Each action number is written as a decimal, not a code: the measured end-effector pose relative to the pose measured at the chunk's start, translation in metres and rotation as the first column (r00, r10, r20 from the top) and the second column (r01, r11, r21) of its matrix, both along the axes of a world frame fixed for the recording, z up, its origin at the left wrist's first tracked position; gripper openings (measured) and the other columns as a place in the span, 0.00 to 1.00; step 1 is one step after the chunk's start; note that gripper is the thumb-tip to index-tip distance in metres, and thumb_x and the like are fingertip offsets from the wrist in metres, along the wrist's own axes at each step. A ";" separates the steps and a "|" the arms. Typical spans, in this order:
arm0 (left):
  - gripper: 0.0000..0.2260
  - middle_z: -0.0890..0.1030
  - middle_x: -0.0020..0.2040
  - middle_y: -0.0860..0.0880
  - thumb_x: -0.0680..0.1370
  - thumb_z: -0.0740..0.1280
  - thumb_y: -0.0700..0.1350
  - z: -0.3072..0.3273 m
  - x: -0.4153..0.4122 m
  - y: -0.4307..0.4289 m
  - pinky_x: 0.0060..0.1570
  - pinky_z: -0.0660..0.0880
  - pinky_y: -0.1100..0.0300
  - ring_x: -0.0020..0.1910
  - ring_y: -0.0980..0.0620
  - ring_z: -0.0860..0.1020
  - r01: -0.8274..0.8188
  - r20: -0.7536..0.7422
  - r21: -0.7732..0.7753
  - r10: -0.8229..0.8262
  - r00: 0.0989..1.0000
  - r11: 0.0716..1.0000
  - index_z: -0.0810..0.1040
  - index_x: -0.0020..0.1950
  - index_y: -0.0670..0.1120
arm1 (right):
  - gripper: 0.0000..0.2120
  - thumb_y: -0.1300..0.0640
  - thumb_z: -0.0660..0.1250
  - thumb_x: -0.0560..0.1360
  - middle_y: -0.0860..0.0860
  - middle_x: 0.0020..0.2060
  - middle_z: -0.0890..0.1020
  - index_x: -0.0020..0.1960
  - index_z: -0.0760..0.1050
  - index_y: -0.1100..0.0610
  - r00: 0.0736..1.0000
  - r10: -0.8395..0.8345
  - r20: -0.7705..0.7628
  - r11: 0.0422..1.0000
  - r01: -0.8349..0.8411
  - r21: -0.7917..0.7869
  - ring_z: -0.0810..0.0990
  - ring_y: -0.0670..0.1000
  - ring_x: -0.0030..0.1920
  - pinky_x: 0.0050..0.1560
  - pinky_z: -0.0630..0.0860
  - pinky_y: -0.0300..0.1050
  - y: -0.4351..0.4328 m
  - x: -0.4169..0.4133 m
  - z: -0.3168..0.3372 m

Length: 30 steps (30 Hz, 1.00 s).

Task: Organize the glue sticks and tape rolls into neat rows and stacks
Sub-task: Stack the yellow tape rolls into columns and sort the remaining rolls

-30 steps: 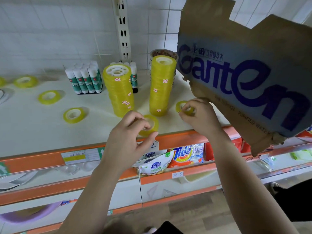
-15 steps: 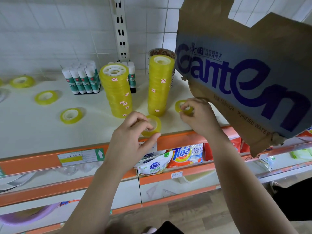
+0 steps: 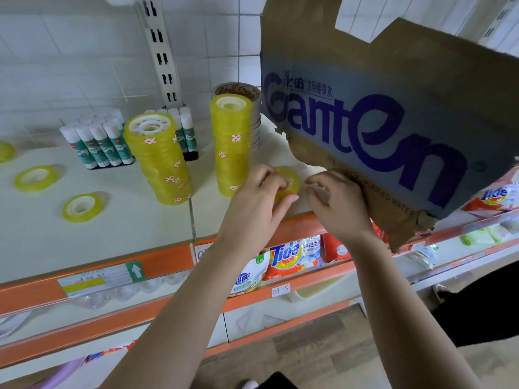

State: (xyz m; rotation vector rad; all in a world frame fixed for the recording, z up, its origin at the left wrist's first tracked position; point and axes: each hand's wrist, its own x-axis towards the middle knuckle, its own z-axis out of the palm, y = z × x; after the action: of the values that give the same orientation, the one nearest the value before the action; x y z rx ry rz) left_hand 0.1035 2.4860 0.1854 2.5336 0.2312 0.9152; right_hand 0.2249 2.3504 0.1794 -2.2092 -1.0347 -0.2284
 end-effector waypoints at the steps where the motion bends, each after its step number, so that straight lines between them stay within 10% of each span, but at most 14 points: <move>1: 0.09 0.76 0.52 0.44 0.77 0.70 0.47 -0.002 0.003 0.000 0.42 0.67 0.68 0.44 0.49 0.78 0.004 -0.009 -0.002 -0.004 1.000 1.000 0.80 0.49 0.41 | 0.07 0.62 0.66 0.77 0.53 0.49 0.82 0.53 0.80 0.61 1.000 -0.003 -0.004 1.000 0.003 0.006 0.79 0.50 0.50 0.51 0.71 0.41 -0.003 0.000 -0.001; 8: 0.08 0.76 0.53 0.40 0.76 0.71 0.41 -0.006 0.028 0.003 0.44 0.77 0.50 0.45 0.41 0.80 0.031 -0.132 0.045 -0.024 0.991 0.999 0.80 0.51 0.37 | 0.07 0.61 0.66 0.76 0.53 0.48 0.82 0.53 0.80 0.60 0.999 0.017 -0.035 0.999 -0.016 0.028 0.80 0.53 0.48 0.49 0.78 0.48 -0.008 -0.012 -0.013; 30: 0.13 0.70 0.64 0.42 0.79 0.67 0.43 -0.008 0.050 0.014 0.55 0.73 0.58 0.55 0.43 0.78 -0.072 -0.318 0.018 0.074 0.945 0.997 0.77 0.61 0.38 | 0.06 0.64 0.65 0.75 0.54 0.45 0.81 0.48 0.81 0.60 0.974 -0.089 0.207 0.985 0.055 0.162 0.79 0.54 0.48 0.50 0.74 0.43 -0.035 -0.042 -0.026</move>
State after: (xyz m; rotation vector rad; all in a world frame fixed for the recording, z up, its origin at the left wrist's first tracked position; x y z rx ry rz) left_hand 0.1530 2.4998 0.1770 2.6844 0.4230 0.5254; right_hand 0.1832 2.3156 0.1531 -2.1151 -1.0133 -0.5714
